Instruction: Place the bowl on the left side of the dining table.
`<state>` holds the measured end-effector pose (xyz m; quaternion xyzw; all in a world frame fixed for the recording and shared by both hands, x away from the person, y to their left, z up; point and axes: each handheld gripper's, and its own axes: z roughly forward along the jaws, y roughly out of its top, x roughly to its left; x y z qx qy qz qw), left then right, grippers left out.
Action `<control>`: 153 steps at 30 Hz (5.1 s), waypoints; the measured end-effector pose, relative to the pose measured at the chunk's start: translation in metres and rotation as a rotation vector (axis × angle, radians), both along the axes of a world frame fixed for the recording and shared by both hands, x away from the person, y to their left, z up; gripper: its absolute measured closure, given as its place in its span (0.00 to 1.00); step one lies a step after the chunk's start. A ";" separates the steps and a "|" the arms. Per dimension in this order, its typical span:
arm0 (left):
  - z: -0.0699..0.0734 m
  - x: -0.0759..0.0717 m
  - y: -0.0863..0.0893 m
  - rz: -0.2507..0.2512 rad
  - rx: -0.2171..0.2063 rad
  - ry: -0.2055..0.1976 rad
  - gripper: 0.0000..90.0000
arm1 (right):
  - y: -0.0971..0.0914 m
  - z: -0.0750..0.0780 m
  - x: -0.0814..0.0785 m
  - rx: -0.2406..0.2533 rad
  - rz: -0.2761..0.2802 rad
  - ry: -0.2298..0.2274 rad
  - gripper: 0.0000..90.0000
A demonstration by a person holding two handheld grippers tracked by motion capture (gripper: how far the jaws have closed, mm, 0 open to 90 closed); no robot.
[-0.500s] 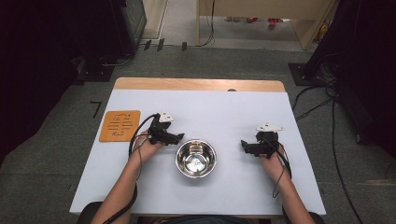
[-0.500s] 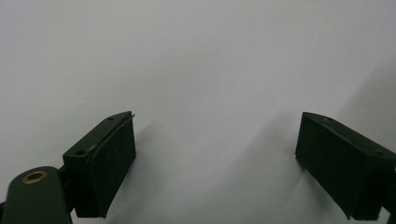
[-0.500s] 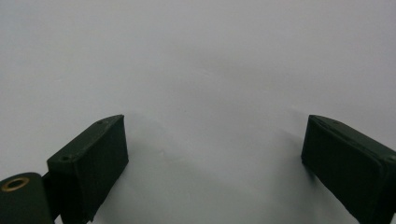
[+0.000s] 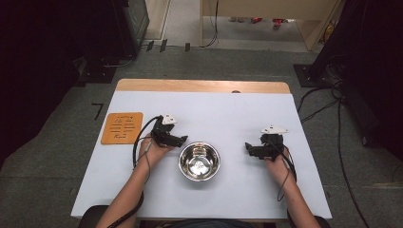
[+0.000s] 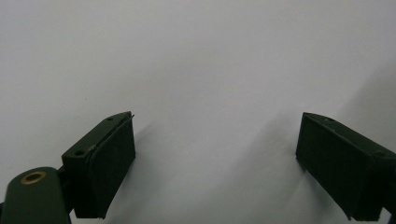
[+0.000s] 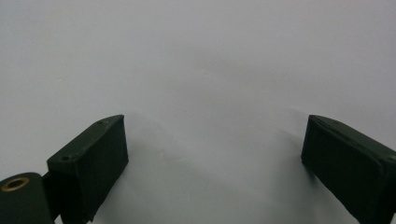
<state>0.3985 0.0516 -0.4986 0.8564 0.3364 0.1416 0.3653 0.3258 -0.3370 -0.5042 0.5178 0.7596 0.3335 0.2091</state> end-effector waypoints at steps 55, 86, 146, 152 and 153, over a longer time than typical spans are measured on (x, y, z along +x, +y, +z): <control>0.029 0.003 0.016 0.023 -0.117 0.139 0.15 | 0.000 0.000 0.000 0.001 0.001 0.000 0.08; 0.050 -0.014 0.018 -0.011 -0.139 0.158 0.15 | 0.000 0.000 0.000 0.000 0.000 0.000 0.07; 0.036 -0.030 -0.027 -0.246 -0.105 0.273 0.50 | 0.000 0.000 0.000 0.002 -0.001 0.000 0.07; 0.032 -0.031 -0.034 -0.276 -0.087 0.299 0.56 | 0.000 0.000 0.000 0.002 -0.002 -0.001 0.07; 0.031 -0.032 -0.035 -0.276 -0.079 0.295 0.57 | 0.000 0.000 0.000 0.002 -0.001 -0.002 0.07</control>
